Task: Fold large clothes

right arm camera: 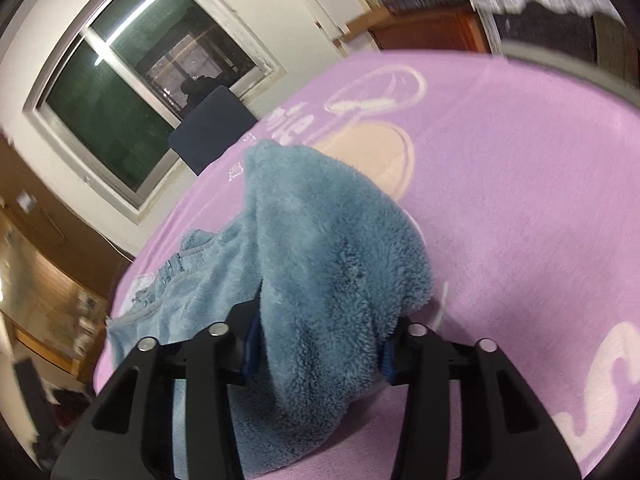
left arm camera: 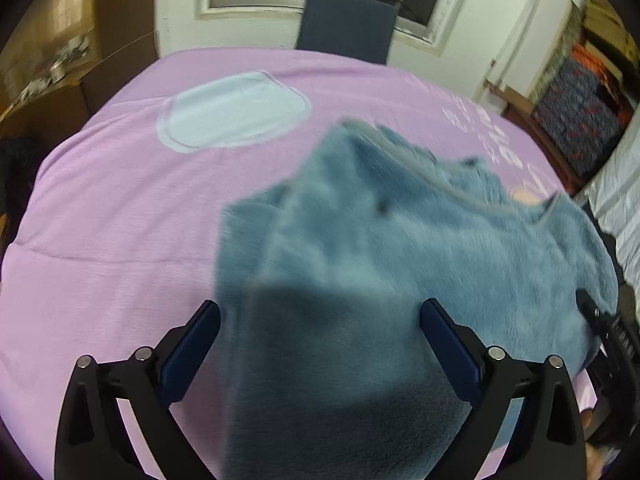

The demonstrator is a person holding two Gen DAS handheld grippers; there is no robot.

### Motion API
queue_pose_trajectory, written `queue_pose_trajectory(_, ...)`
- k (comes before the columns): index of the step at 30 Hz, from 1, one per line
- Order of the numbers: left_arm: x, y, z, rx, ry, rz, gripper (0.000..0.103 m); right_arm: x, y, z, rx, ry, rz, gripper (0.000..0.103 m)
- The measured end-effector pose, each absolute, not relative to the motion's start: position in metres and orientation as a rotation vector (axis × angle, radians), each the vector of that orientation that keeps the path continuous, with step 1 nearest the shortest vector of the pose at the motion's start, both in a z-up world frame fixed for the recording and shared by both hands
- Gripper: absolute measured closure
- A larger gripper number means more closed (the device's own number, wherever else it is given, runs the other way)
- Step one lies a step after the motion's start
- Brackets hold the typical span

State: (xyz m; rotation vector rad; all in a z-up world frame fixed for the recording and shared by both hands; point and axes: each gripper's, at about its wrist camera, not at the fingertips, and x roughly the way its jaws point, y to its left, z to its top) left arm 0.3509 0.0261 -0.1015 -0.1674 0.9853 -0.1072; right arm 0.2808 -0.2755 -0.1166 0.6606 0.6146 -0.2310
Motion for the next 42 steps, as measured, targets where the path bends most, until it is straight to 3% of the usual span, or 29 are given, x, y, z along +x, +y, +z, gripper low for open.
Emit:
queue_pose_trajectory(13, 0.356, 0.131, -0.072, -0.457, 0.919, -0.092, 0.003, 0.283, -0.131, -0.018, 0.122, 0.441, -0.068, 0.069)
queue_pose_trajectory(16, 0.359, 0.137, -0.070, -0.480, 0.924, -0.123, 0.003, 0.285, -0.062, -0.031, -0.148, 0.449, -0.009, 0.069)
queue_pose_trajectory(20, 0.358, 0.142, -0.076, -0.501, 0.942, -0.154, 0.003, 0.285, -0.011, -0.077, -0.340, 0.530, 0.092, 0.069)
queue_pose_trajectory(24, 0.356, 0.137, -0.074, -0.489, 0.935, -0.178, 0.003, 0.266, 0.023, -0.102, -0.536, 0.497, 0.131, 0.069)
queue_pose_trajectory(37, 0.358, 0.098, -0.077, -0.318, 0.943, -0.181, 0.003, 0.260, 0.022, -0.104, -0.455, 0.532, 0.242, 0.068)
queue_pose_trajectory(42, 0.366, 0.100, -0.094, -0.302, 0.991, -0.139, 0.003, 0.266, 0.016, -0.105, -0.436, 0.563, 0.270, 0.059)
